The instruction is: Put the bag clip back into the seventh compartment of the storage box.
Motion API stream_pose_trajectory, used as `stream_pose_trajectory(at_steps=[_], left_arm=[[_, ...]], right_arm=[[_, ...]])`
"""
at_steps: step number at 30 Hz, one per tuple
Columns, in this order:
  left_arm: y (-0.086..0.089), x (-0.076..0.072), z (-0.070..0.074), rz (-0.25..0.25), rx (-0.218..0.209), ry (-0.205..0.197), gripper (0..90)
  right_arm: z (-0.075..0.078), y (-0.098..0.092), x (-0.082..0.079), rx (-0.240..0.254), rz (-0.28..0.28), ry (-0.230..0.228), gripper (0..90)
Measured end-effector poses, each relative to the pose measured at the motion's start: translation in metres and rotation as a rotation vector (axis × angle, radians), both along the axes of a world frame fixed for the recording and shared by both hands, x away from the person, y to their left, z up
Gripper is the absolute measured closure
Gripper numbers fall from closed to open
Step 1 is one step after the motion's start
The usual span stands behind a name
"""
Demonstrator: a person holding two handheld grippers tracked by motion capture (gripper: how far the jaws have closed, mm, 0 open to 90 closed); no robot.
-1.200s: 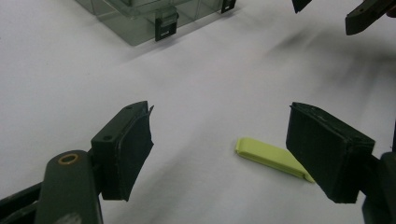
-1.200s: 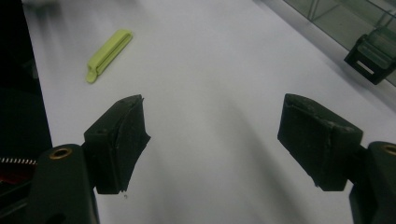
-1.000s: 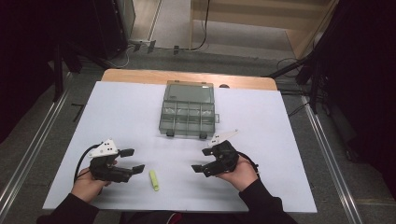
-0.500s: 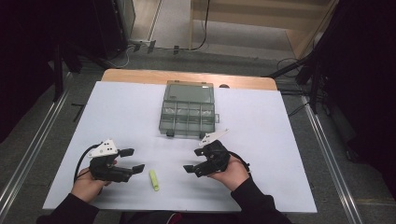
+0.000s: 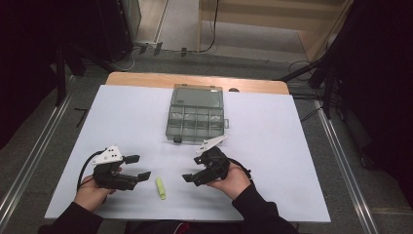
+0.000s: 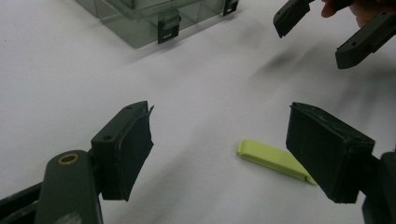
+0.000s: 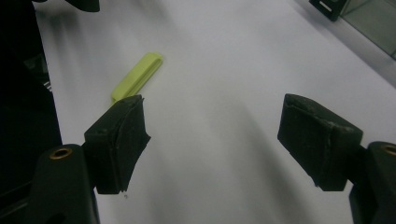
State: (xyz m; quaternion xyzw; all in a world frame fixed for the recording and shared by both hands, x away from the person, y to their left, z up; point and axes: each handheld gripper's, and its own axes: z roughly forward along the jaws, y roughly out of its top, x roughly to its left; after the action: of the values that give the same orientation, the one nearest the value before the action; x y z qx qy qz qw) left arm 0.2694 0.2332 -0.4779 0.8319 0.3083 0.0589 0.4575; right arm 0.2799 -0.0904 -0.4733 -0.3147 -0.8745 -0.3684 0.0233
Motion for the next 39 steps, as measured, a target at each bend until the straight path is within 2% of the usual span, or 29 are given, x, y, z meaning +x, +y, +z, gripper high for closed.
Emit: stream_pose_trajectory(at_steps=[8,14,16,27,39], left_arm=[[0.000,0.000,0.000,0.000,-0.003,0.000,21.9],[0.000,0.000,0.000,-0.002,-0.002,0.005,21.9],[0.000,0.000,0.000,-0.001,0.000,0.003,21.9],[0.001,0.000,0.000,-0.003,-0.001,0.003,21.9],[0.001,0.000,0.000,-0.002,-0.005,0.004,21.9]], right_arm=[[0.000,0.015,0.000,-0.008,0.000,0.000,24.9],[-0.001,0.026,-0.001,-0.018,0.031,0.009,25.7],[-0.001,0.031,-0.001,-0.034,0.062,-0.001,26.4],[-0.001,0.051,-0.003,-0.032,0.119,-0.015,26.4],[-0.009,0.071,-0.008,-0.049,0.127,-0.005,26.6]])
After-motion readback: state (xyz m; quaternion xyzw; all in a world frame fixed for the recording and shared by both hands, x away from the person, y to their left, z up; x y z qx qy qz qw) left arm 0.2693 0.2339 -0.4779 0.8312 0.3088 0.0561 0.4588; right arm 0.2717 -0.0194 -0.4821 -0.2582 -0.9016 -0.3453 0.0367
